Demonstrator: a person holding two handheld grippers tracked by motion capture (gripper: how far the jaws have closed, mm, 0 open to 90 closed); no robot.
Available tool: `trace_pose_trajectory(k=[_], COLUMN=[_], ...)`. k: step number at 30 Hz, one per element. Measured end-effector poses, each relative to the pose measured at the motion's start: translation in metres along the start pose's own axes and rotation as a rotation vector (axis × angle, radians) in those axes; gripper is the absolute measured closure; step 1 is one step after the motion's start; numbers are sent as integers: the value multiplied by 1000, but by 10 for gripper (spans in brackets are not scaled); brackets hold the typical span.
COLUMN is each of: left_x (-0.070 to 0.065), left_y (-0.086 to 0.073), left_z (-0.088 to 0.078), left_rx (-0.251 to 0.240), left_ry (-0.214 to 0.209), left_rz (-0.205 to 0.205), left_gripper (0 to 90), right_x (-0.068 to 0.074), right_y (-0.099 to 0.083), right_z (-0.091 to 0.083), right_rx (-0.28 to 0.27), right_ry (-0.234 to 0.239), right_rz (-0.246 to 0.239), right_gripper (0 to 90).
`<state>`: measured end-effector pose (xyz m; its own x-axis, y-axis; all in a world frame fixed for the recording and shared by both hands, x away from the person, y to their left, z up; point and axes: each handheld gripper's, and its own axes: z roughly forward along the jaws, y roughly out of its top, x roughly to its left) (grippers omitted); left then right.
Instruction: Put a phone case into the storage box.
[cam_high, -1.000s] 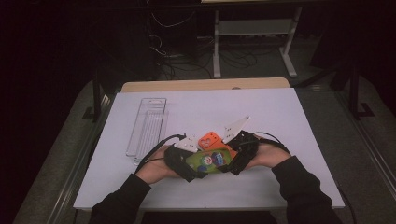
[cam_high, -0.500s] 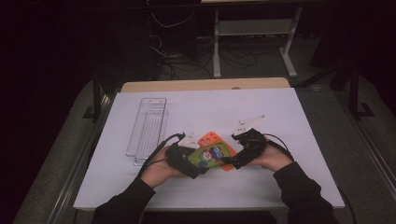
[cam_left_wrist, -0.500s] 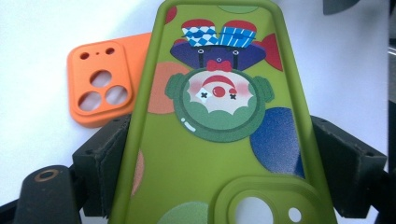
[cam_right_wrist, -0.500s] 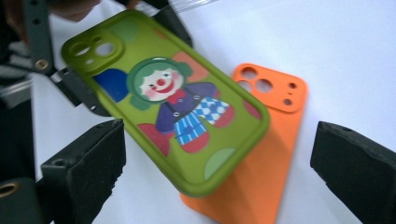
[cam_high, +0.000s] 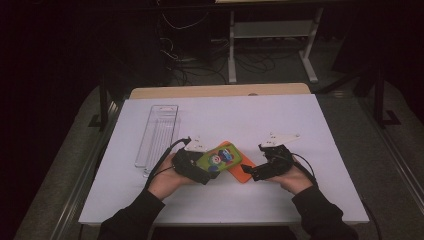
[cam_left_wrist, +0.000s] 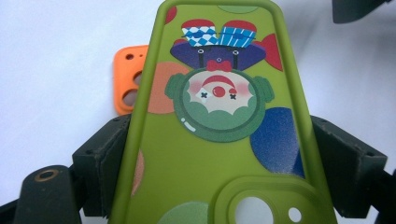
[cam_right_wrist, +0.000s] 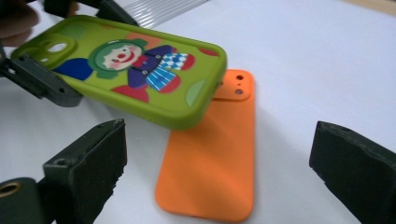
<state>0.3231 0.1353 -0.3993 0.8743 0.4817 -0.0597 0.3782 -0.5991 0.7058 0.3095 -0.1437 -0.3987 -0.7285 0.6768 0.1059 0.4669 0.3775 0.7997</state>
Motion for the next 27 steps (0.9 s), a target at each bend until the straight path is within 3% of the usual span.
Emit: trace_pose_trajectory(k=[4, 11, 27], left_x=[3, 4, 4], left_y=[0, -1, -1], left_z=[-2, -4, -4], left_rx=[-5, -4, -8], left_ry=[34, 54, 53], left_rz=[-35, -52, -42], left_gripper=[148, 148, 148], right_x=[2, 2, 12], right_y=[-3, -4, -7], right_z=[0, 6, 13], right_rx=[-33, -58, -55], right_ry=[-21, -36, -149], right_rz=[23, 29, -123], right_gripper=[35, 36, 27])
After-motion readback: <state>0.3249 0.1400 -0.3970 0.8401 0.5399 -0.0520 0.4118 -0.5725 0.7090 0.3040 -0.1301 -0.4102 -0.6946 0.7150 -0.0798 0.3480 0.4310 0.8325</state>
